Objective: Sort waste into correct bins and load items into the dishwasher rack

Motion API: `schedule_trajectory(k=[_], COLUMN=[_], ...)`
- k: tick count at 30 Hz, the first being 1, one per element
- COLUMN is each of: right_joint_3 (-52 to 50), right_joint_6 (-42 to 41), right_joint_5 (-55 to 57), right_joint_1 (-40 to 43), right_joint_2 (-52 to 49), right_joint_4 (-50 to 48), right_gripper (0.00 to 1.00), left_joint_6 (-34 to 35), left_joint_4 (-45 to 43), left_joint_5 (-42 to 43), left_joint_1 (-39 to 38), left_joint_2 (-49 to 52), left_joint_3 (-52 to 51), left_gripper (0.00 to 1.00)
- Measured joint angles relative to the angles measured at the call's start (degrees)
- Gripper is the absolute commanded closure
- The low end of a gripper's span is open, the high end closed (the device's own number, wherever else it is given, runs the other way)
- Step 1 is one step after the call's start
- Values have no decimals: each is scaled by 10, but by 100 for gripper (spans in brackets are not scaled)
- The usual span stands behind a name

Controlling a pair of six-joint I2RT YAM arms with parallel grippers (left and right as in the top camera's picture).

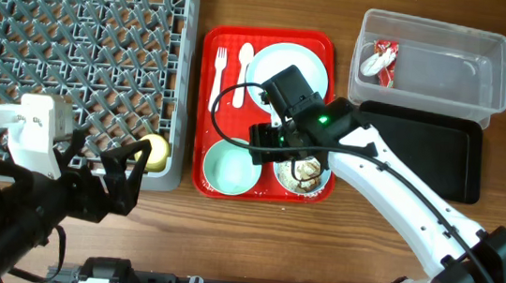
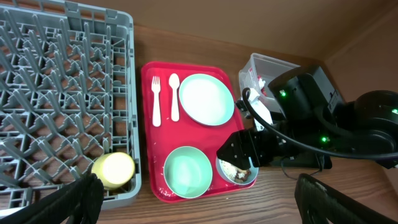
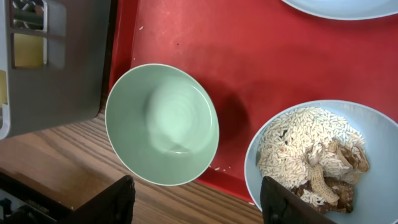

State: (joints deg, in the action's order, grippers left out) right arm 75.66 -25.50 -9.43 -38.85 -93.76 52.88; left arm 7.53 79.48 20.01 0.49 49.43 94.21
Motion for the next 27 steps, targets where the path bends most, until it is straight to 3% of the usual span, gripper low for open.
schedule_trajectory(k=[16, 18, 19, 20, 27], right_joint_3=[0, -1, -2, -2, -1], right_joint_6=[-20, -18, -17, -14, -8], right_joint_5=[9, 11, 12, 13, 16], right_joint_1=[-3, -7, -8, -9, -9], right_joint_2=[6, 32, 53, 78, 270], right_joint_4=[-4, -7, -6, -5, 50], right_gripper=[27, 26, 18, 0, 0], left_joint_6=[0, 0, 0, 0, 0], left_joint_4=[0, 0, 0, 0, 0], left_joint_5=[0, 0, 0, 0, 0], left_joint_1=[0, 0, 0, 0, 0], left_joint_2=[0, 0, 0, 0, 0], left_joint_3=[0, 0, 0, 0, 0], left_gripper=[0, 0, 0, 0, 0])
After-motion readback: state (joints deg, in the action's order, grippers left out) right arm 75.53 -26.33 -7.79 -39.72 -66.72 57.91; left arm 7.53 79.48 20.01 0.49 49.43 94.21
